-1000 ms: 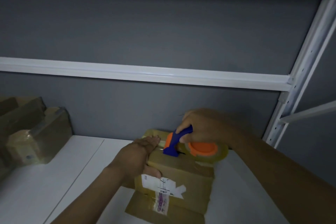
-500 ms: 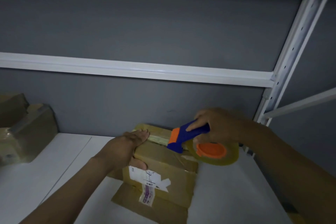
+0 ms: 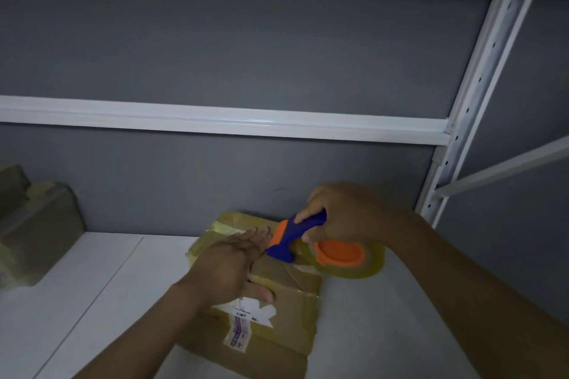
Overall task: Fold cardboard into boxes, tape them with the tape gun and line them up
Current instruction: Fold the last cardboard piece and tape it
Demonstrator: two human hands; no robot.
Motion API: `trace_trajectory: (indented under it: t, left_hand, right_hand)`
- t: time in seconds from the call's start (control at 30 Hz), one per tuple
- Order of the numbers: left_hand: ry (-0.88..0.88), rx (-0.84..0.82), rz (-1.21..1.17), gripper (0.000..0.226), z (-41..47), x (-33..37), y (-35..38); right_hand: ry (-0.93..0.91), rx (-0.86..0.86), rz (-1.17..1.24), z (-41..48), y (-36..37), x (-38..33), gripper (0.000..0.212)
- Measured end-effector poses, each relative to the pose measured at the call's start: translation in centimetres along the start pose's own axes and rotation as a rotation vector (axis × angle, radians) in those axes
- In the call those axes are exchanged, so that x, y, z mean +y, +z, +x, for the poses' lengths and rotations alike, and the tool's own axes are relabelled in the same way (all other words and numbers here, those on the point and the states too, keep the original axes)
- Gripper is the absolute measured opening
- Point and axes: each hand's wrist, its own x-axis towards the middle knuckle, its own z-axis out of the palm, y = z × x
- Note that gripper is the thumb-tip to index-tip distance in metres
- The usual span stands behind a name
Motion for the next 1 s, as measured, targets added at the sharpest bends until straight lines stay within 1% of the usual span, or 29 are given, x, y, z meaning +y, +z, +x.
trace_trajectory:
  t: [0.17, 0.23, 0.47, 0.63, 0.8, 0.9, 1.0]
  left_hand:
    - [0.010, -0.029, -0.040, 0.129, 0.2, -0.2, -1.3]
    - [0.020, -0.059, -0.007, 0.127, 0.3, -0.5, -1.5]
    - [0.023, -0.112, -0.008, 0.118, 0.5, -0.5, -1.9]
    - [0.091, -0.145, -0.072, 0.108, 1.3, 2.2, -2.2]
    - [0.082, -0.122, -0.083, 0.116, 2.1, 4.1, -2.3]
    - [0.066, -0.158, -0.088, 0.117, 2.1, 3.8, -2.5]
    - [0.069, -0.190, -0.081, 0.123, 2.5, 3.5, -2.2]
  right_hand:
    - [0.036, -0.006, 0.057, -1.8, -0.1, 0.8, 0.043]
    - [0.046, -0.026, 0.057, -2.8, 0.0, 1.5, 0.044]
    - [0.181, 0.013, 0.186, -7.2, 1.9, 3.3, 0.044]
    - [0.219, 0.013, 0.169, -7.6, 2.7, 2.8, 0.049]
    - [0.223, 0.061, 0.241, -7.5, 3.6, 2.4, 0.048]
    - [0.259, 0.076, 0.301, -8.4, 4.1, 2.6, 0.051]
    - [0.274, 0.056, 0.323, -10.6, 4.8, 3.9, 0.049]
